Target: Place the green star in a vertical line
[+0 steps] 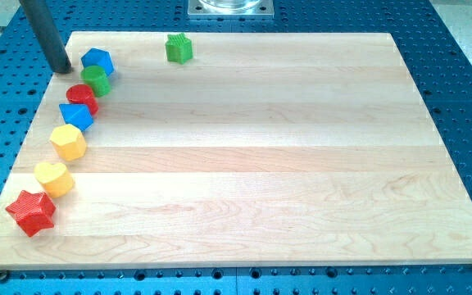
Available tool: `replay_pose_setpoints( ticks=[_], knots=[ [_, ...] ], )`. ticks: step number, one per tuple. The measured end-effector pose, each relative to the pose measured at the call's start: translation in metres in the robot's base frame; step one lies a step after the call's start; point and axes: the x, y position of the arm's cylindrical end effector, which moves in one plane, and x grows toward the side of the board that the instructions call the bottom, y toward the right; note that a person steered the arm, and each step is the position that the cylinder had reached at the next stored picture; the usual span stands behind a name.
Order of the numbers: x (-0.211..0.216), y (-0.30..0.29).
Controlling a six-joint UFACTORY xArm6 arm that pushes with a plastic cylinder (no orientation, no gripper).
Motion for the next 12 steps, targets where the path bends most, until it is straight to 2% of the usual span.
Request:
replay_pose_setpoints(
  ticks=[2,3,4,5,6,7,8,9,11,12],
  knots=[
    [0.002,0.052],
    [-0.014,0.052],
    [-0.037,0.073],
    [-0.042,0.114],
    [-0.033,0.153],
    [-0.004,0.176],
    [0.003,0.225],
    [-0.009,0.257],
    [-0.042,0.256],
    [-0.047,0.226]
  ],
)
